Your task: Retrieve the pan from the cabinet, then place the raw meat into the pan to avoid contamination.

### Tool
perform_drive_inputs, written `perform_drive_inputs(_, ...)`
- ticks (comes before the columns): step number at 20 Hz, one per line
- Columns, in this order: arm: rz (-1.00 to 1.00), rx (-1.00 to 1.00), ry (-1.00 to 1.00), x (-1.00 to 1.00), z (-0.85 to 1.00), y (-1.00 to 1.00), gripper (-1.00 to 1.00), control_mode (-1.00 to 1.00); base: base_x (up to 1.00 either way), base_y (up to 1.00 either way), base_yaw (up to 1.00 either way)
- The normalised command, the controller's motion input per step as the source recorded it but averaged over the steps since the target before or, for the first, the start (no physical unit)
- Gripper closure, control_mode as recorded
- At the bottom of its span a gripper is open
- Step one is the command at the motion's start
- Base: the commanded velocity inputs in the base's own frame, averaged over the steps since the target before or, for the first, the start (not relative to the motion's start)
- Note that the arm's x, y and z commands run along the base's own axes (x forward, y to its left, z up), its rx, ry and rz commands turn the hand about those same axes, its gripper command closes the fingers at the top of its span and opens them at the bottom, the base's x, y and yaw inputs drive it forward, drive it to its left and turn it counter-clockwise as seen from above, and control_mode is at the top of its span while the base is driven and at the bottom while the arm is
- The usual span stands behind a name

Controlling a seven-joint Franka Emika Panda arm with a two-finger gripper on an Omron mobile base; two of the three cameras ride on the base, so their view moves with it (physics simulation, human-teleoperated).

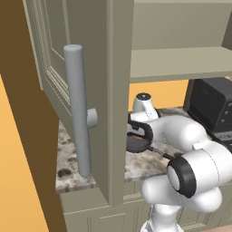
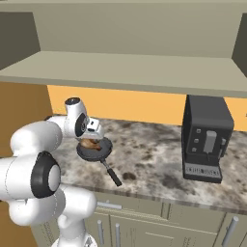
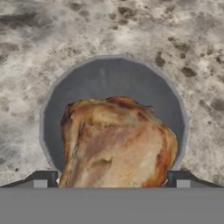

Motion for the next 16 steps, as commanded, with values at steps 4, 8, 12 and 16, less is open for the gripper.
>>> perform_drive_inputs(4, 0.01, 0.0, 0.04, -0.01, -0.21, 0.0, 1.0, -1.0, 0.0, 0.0, 0.0)
perform_drive_inputs(8, 0.01, 0.0, 0.0, 0.0, -0.21, 0.0, -1.0, -1.0, 0.0, 0.0, 0.0)
perform_drive_inputs(12, 0.04, 0.01, -0.01, 0.02, -0.14, 0.0, -1.0, -1.0, 0.0, 0.0, 0.0)
perform_drive_inputs(16, 0.04, 0.0, -0.02, 0.01, -0.06, 0.0, -1.0, -1.0, 0.0, 0.0, 0.0)
